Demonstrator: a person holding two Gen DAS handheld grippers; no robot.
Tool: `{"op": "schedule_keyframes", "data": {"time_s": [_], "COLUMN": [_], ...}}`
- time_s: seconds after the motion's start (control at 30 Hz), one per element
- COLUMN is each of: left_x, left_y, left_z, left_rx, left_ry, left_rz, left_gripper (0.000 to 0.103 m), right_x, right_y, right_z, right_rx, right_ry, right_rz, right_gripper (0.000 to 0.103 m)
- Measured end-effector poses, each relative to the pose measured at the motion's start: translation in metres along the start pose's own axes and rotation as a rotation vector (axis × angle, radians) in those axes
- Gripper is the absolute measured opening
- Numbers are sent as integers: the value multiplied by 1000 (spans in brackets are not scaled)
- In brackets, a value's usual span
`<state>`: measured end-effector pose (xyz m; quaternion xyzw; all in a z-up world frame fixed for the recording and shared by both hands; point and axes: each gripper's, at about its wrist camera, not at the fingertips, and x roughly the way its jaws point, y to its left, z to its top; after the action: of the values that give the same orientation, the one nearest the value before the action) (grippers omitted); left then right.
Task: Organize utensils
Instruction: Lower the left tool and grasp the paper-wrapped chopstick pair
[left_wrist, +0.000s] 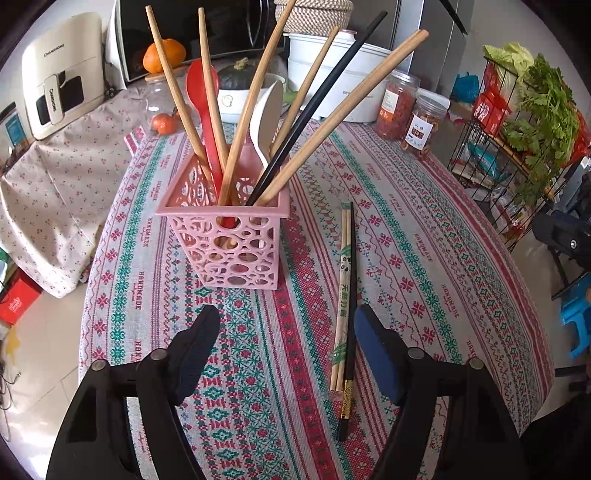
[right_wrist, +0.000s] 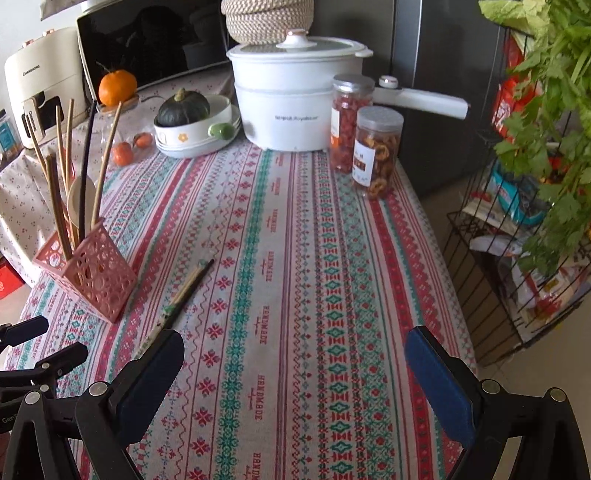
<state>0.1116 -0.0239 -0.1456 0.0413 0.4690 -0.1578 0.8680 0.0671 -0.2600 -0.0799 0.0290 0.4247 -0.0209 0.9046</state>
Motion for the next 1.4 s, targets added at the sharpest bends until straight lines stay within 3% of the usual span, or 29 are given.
{"op": "schedule_keyframes", "data": {"time_s": [0.1,0.23,0.4,0.5,0.73,0.83,1.03,1.17,1.23,1.4], "left_x": [13,28,55,69,73,71,58,45,43,39], "left_y": [3,2,-7,-10,-27,-38,-39,-35,-34,-27], "left_z": [-3,-5,0,0,2,-1,-18,-31,-34,-21], "left_rx": [-21,-43,-21,-28,31,78,85,129,138,125], "left_ry": [53,74,95,119,166,194,285,329,348,266], "left_rz": [-55,-133,-156,-211,-242,-221,-214,-125,-127,-165], "left_gripper": [42,31,18,18,16,5,5,5,5,7], "right_x": [14,25,30,32,37,37,37,38,39,44], "right_y": [0,1,5,4,0,2,6,5,5,4], "right_z": [-6,-12,-14,-15,-15,-14,-13,-12,-12,-11], "right_rx": [5,9,-2,-2,14,16,11,18,23,34], "right_ry": [66,116,137,143,159,159,160,163,167,181], "right_rz": [17,32,34,28,25,26,32,39,40,46], "right_gripper": [99,99,99,99,99,99,99,99,99,99]}}
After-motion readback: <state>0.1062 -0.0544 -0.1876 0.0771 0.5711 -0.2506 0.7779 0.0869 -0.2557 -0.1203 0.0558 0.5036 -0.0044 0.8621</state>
